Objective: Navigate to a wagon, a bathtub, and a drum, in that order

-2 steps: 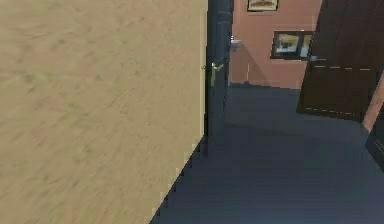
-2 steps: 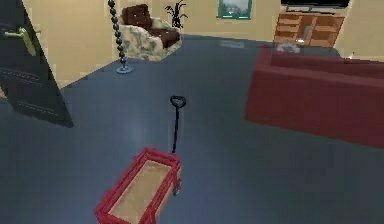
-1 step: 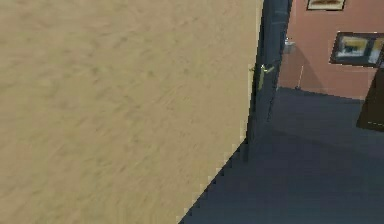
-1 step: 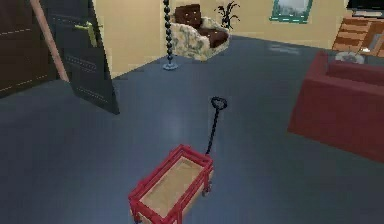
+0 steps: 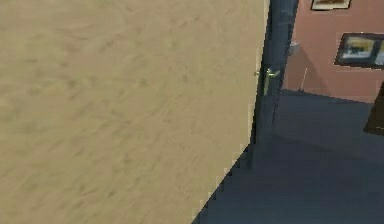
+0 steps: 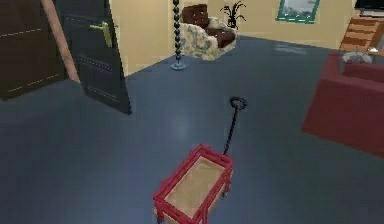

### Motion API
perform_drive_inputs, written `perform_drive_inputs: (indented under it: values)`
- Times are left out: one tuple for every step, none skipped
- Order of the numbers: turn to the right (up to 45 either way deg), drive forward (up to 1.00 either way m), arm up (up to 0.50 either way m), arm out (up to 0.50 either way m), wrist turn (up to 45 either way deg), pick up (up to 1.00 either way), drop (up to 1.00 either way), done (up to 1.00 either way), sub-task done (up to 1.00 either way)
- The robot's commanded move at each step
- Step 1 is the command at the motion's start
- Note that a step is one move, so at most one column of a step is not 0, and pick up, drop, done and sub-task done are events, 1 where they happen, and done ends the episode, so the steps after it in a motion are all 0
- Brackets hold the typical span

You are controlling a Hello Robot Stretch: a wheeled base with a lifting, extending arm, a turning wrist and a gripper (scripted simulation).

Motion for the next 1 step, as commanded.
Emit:
perform_drive_inputs:
  values:
    - [30.0, 0.0, 0.0, 0.0, 0.0, 0.0, 0.0, 0.0, 0.0]
